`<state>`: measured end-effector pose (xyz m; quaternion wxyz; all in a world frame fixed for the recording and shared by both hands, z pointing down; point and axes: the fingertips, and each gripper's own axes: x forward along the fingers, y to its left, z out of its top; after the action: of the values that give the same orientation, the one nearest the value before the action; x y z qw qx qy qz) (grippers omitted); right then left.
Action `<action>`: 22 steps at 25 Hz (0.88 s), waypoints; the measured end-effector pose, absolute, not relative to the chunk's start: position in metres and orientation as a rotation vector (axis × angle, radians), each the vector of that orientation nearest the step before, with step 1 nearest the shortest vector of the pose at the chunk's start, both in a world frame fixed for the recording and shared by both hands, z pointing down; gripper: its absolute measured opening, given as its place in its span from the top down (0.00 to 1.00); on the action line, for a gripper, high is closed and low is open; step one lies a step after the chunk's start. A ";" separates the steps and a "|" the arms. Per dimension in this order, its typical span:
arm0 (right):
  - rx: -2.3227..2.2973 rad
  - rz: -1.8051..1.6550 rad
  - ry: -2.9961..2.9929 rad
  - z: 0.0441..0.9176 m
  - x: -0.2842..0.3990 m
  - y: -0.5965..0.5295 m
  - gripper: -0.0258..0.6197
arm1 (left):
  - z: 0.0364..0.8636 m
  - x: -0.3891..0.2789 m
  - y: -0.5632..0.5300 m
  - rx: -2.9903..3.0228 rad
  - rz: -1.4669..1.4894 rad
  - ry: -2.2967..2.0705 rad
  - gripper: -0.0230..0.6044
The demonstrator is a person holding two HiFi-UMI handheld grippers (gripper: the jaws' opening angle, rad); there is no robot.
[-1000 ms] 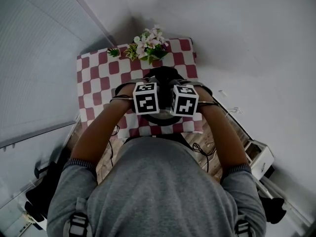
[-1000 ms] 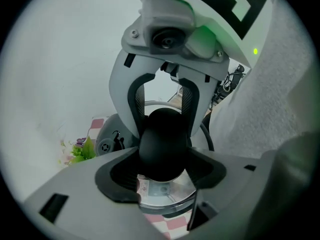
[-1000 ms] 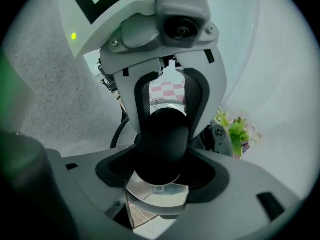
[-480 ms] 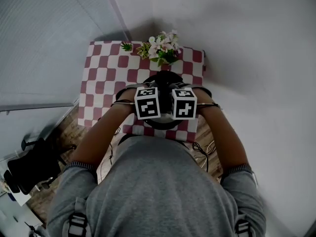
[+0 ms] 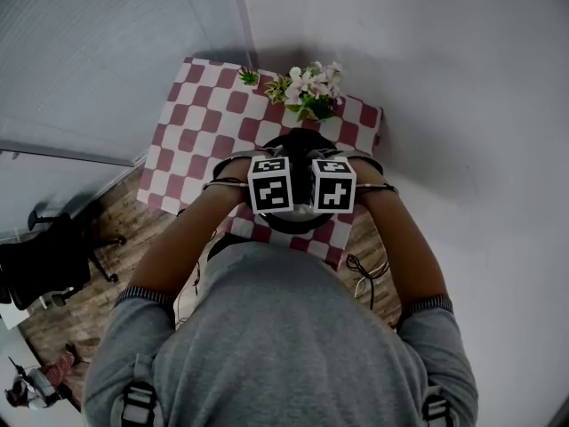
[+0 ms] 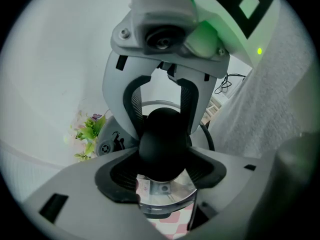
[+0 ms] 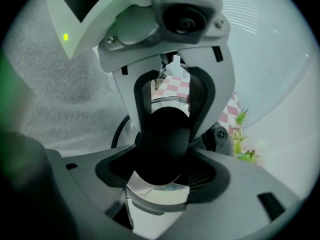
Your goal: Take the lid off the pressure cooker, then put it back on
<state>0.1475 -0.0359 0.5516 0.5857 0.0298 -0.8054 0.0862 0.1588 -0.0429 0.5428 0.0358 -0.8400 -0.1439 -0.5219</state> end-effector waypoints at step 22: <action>0.989 0.175 -2.184 0.459 0.155 -0.051 0.43 | 0.455 0.111 -0.061 -3.042 -0.640 0.117 0.46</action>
<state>0.1548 -0.0510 0.4591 0.3606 0.3837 -0.8474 0.0678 0.1114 -0.0609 0.4545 0.0154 -0.9778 0.0375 -0.2058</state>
